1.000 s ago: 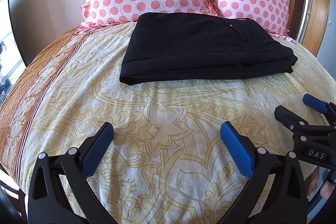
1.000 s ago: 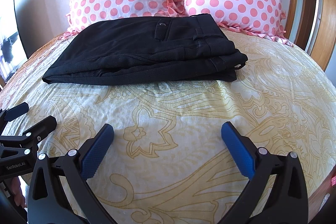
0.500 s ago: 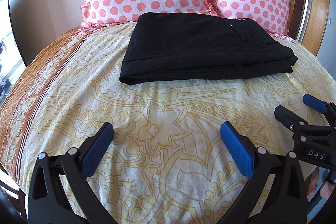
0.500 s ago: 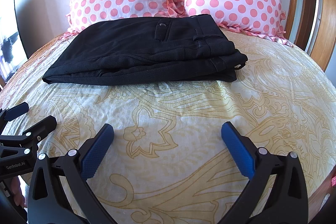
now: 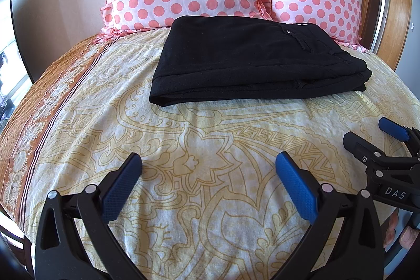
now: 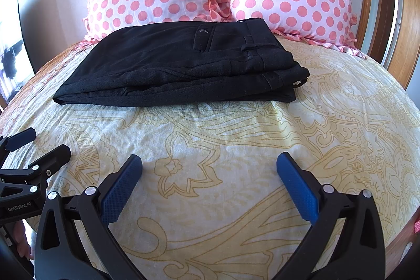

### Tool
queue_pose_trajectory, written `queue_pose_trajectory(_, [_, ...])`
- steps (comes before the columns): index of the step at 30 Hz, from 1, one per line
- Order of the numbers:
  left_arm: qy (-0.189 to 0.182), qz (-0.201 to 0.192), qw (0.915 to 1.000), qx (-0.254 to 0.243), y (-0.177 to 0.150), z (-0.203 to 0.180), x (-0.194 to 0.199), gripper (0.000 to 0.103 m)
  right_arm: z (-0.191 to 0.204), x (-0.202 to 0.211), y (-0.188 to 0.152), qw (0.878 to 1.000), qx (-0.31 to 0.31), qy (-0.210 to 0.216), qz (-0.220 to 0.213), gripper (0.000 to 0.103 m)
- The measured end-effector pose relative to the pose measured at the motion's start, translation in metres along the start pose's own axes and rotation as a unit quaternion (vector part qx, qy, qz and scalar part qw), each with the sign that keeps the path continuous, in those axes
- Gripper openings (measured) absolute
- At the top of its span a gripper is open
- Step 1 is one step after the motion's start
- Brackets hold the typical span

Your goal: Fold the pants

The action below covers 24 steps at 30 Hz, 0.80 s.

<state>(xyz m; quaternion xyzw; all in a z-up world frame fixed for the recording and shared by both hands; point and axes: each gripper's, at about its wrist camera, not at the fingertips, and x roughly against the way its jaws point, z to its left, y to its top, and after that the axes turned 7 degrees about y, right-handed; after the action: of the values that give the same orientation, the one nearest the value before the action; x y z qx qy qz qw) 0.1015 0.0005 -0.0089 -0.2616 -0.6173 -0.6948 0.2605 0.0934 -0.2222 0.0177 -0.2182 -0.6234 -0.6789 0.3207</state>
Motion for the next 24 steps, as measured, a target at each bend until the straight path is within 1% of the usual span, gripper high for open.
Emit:
queue_pose_trajectory(18, [0.0, 0.0, 1.0, -0.001, -0.0008, -0.0001, 0.0, 0.101, 0.0001, -0.0001, -0.0003, 1.0, 0.0, 0.0, 0.0, 0.102])
queue_pose_trajectory(24, [0.0, 0.01, 0.9999, -0.001, 0.0019, -0.0007, 0.0004, 0.101, 0.0, 0.0, -0.0003, 1.0, 0.0, 0.0, -0.001, 0.102])
